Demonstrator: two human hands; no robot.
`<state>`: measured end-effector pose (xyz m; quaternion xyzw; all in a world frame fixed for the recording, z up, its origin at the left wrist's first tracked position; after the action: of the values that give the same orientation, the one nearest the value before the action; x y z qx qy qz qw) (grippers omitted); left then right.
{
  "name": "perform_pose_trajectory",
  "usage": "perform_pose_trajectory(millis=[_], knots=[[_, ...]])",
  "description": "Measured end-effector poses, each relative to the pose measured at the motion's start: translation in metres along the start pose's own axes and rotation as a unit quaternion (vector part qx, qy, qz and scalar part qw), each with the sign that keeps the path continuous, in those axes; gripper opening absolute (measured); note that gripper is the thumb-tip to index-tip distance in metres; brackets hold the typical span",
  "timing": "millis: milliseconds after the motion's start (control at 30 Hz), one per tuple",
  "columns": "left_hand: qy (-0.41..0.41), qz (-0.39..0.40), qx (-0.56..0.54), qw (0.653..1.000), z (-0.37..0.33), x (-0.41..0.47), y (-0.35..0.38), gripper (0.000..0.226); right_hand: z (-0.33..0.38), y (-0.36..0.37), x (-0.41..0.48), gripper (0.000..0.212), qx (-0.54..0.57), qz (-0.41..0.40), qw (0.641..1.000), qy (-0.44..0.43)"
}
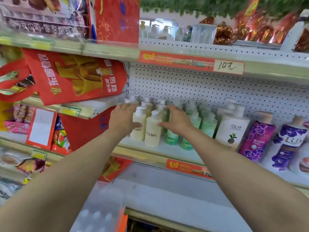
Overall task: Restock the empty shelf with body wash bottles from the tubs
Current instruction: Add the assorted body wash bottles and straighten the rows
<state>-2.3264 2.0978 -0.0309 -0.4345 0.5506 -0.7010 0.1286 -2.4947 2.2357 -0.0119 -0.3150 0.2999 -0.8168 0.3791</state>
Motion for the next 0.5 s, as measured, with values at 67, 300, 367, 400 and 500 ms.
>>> perform_pose_trajectory(millis=[67, 300, 367, 400, 500], knots=[[0.043, 0.008, 0.002, 0.999, 0.009, 0.017, 0.008, 0.087, 0.003, 0.011, 0.008, 0.089, 0.008, -0.012, 1.0, 0.008], [0.174, 0.047, -0.014, 0.984, 0.033, 0.058, 0.038, 0.1, 0.019, 0.045, 0.026, 0.096, -0.008, -0.019, 0.999, 0.035], [0.209, 0.048, -0.007, 0.977, 0.036, 0.061, 0.045, 0.102, 0.019, 0.058, 0.029, 0.1, -0.022, -0.012, 0.999, 0.044], [0.222, 0.043, 0.0, 0.974, 0.037, 0.063, 0.049, 0.103, 0.019, 0.064, 0.03, 0.102, -0.03, -0.013, 0.998, 0.05], [0.24, 0.02, 0.021, 0.97, 0.037, 0.066, 0.056, 0.106, 0.016, 0.075, 0.034, 0.1, -0.065, -0.027, 0.996, 0.054]])
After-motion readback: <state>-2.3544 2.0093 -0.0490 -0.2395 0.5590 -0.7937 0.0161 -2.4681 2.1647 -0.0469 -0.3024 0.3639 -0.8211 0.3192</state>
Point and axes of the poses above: each hand's wrist, its own x-axis towards the middle knuckle, its own y-axis out of the palm, z = x × y, the point moved 2 cm from there along x, towards the middle knuckle, and after that the axes turned 15 degrees about x, right-handed, at the moved point
